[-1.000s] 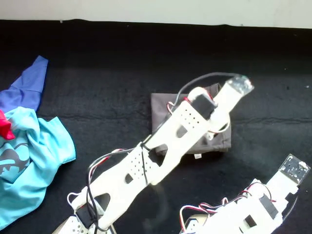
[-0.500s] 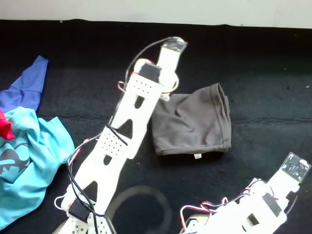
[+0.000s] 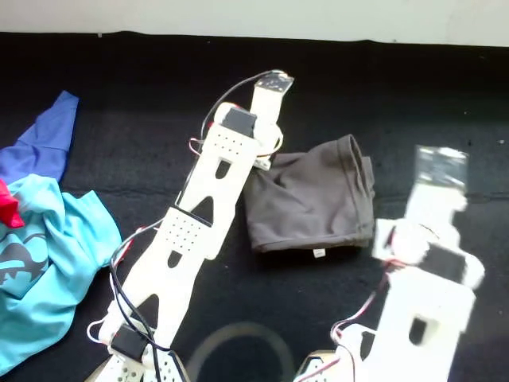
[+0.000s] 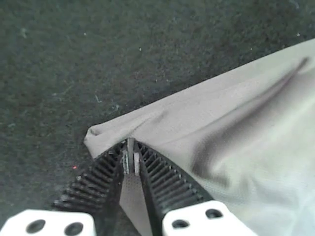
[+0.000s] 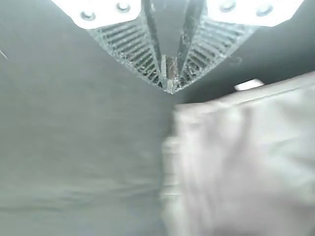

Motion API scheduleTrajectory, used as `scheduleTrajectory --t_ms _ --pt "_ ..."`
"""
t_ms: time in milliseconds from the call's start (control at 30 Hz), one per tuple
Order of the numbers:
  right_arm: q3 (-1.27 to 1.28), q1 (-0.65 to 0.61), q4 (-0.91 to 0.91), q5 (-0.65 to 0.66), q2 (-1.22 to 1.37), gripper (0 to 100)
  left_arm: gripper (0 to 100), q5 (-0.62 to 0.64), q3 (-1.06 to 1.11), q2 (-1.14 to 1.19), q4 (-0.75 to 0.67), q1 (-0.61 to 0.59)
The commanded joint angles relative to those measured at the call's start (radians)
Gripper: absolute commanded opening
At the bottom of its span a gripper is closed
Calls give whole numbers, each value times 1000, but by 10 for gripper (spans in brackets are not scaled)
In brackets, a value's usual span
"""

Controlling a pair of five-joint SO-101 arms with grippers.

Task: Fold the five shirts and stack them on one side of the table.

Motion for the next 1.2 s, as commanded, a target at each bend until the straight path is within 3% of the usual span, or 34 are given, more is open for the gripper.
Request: scheduleTrajectory --t_ms 0,133,300,433,600,733,900,1000,1167 --pt "-13 -160 -105 -12 153 6 8 5 -7 -12 -11 -15" --pt "56 -165 -269 -12 349 6 8 5 -7 -4 -11 -16" --pt "87 -27 -415 -6 558 6 8 5 -15 25 -12 -15" --pt "71 87 -447 -6 665 6 8 5 -15 25 -12 -21" --pt "56 137 -424 -5 679 6 8 5 -13 31 -41 -31" --pt "10 133 -311 -8 613 6 8 5 -13 31 -38 -33" --pt "-139 162 -140 -11 346 6 8 5 -10 31 -37 -28" --pt "-272 157 -162 -14 226 6 8 5 -7 31 -38 -30" --pt "-407 -53 -242 -127 309 6 8 5 -7 31 -40 -25"
